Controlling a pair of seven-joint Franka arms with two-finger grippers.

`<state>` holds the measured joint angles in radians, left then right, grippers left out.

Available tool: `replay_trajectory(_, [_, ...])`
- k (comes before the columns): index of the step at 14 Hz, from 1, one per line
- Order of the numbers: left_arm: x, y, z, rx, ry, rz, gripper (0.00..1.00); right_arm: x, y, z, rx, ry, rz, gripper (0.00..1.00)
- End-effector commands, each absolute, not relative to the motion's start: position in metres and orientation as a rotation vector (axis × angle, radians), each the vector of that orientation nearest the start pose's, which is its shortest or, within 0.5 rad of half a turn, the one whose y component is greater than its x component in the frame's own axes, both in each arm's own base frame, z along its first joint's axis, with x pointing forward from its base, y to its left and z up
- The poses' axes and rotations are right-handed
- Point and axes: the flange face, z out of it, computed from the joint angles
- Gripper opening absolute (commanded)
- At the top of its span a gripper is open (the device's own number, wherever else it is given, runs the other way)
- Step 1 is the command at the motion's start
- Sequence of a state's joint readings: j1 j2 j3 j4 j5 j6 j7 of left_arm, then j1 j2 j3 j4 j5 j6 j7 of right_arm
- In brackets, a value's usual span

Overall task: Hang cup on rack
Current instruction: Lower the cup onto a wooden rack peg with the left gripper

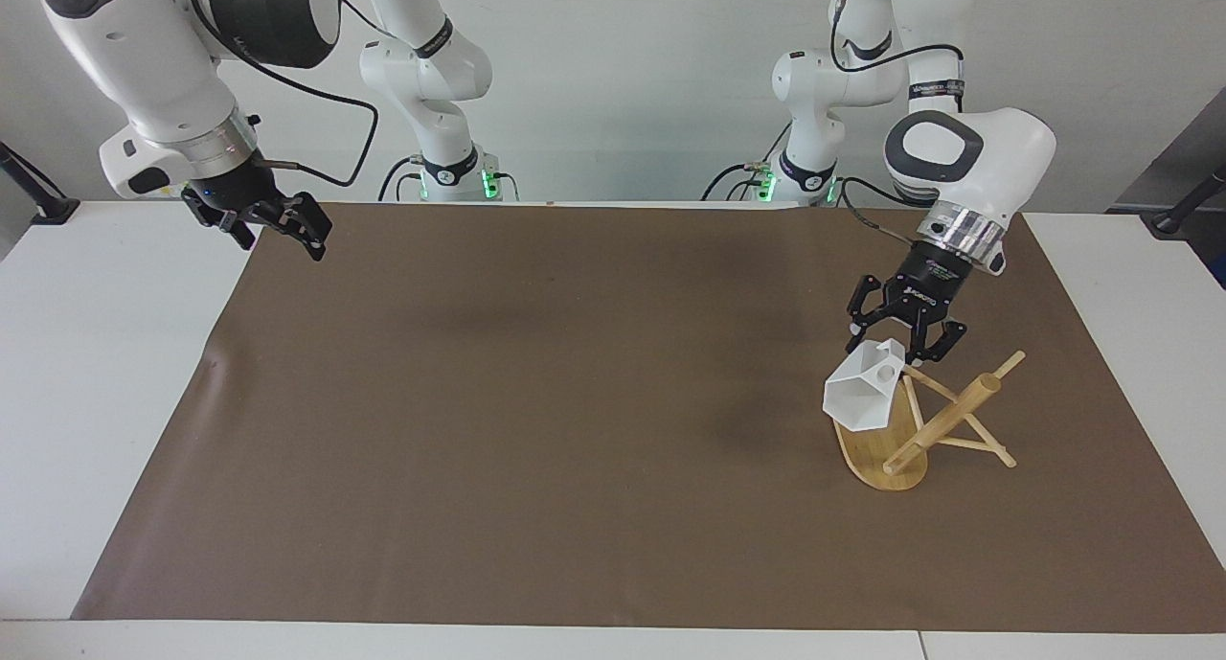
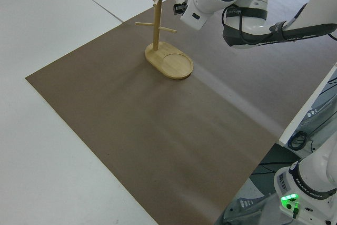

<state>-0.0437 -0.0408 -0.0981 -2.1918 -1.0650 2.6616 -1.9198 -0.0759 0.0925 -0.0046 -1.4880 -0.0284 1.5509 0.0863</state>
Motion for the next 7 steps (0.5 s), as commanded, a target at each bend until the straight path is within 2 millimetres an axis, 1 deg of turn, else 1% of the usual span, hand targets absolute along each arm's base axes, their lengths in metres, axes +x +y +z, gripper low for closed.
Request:
replay_trajectory(1, [0.5572,-0.0489,0.4488,0.554,2.288,-0.434,0.0,0.5816,-0.0469,0.6169,-3.143,0.283,-0.024,1.0])
replay_trajectory(4, [0.5576,-0.0466,0.4472,0.515,2.299,-0.435,0.0,0.5795,-0.051,0.6184,-3.142,0.295,-0.022,1.0])
replay_trajectory(7, [0.5598,-0.045,0.4423,0.479,2.307,-0.413,0.0,0.5784,-0.0494,0.6212,-3.144,0.29,-0.032,1.0])
